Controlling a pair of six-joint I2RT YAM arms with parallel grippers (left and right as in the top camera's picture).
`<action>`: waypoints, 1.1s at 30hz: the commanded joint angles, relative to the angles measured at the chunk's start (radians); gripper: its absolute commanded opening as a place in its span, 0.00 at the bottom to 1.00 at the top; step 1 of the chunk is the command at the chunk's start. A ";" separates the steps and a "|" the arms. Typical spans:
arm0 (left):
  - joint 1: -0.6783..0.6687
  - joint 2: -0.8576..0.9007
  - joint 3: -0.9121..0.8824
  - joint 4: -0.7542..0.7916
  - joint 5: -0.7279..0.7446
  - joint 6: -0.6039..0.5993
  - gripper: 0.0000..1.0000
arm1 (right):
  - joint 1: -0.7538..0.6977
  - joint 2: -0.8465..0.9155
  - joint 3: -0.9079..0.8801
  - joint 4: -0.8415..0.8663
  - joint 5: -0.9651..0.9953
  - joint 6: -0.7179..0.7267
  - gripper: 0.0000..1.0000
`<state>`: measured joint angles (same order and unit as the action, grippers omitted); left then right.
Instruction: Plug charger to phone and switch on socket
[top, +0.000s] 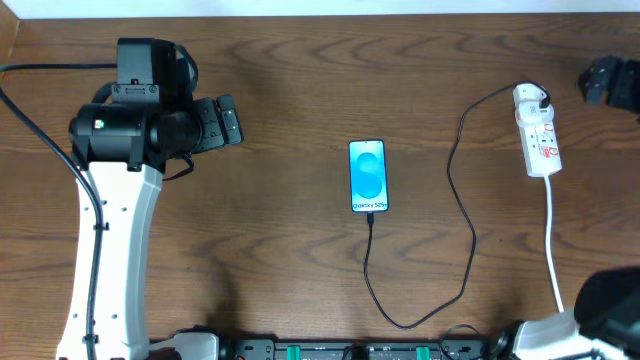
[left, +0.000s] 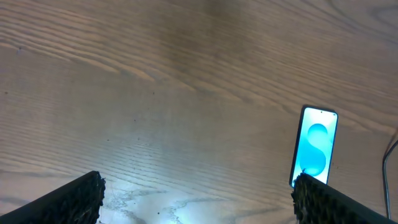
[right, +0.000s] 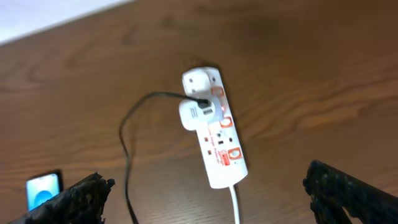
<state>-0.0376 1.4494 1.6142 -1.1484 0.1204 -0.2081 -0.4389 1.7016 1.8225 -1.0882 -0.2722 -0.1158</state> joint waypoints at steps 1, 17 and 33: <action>-0.001 -0.005 0.010 -0.002 -0.017 0.013 0.96 | 0.002 -0.028 0.003 -0.004 -0.018 0.014 0.99; -0.001 -0.005 0.010 -0.002 -0.017 0.013 0.97 | 0.002 -0.032 0.002 -0.005 -0.018 0.014 0.99; -0.012 -0.076 -0.066 -0.010 -0.035 0.012 0.96 | 0.002 -0.032 0.002 -0.005 -0.018 0.014 0.99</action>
<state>-0.0376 1.4384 1.6020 -1.1515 0.1036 -0.2081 -0.4389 1.6688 1.8221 -1.0893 -0.2806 -0.1127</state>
